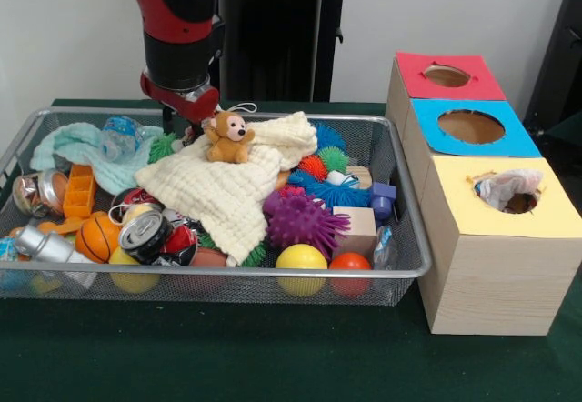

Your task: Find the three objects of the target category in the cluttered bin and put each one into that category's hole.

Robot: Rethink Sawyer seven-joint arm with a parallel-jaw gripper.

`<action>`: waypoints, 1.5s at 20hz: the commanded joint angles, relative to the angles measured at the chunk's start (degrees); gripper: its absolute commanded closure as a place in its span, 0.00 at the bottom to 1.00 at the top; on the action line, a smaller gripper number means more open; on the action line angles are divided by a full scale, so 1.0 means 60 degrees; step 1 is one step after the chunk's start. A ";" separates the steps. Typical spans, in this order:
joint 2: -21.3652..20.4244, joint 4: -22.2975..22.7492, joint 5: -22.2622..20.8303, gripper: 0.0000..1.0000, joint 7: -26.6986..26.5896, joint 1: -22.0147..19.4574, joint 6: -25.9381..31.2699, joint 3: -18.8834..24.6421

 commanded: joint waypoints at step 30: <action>-0.0349 0.1399 -0.0315 1.00 0.0191 -0.1140 0.0508 0.2194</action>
